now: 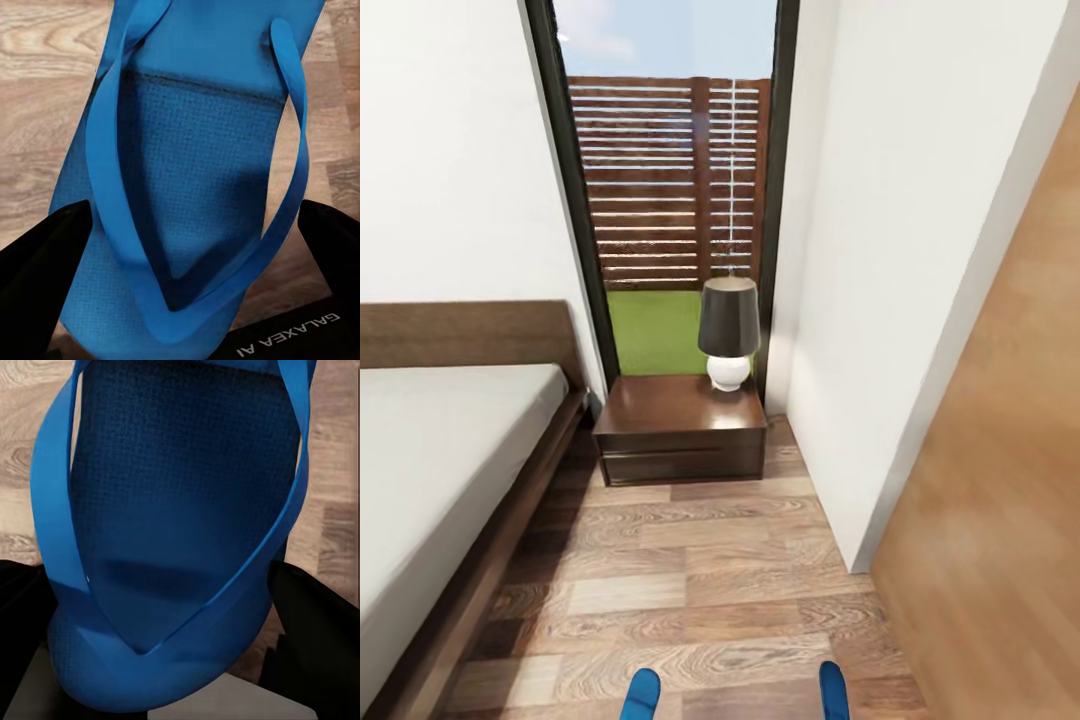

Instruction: In the bedroom, move the book from the bed onto either nightstand, and place the two sandals side by side next to the bed.

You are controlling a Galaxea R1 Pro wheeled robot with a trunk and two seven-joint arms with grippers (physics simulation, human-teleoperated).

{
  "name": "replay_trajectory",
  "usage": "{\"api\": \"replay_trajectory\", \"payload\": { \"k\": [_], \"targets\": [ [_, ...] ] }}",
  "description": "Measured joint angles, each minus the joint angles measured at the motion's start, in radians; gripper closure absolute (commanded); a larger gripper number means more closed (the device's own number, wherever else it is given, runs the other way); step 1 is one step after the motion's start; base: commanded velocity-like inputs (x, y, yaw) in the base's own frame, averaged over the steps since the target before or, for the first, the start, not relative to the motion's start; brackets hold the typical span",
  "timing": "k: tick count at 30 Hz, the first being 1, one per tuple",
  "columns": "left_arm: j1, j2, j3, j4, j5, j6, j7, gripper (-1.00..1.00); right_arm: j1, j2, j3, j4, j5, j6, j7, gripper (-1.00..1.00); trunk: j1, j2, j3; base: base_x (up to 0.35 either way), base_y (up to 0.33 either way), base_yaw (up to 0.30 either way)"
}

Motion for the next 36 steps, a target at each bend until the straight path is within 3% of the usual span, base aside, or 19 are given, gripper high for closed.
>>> {"api": "replay_trajectory", "payload": {
  "k": [36],
  "targets": [
    [0.0,0.0,0.0,0.0,0.0,0.0,0.0,1.0,0.0,0.002,0.0,0.0,0.0,0.0,0.0,1.0,0.0,0.0,0.0,0.317,0.0,0.0]
  ]
}}
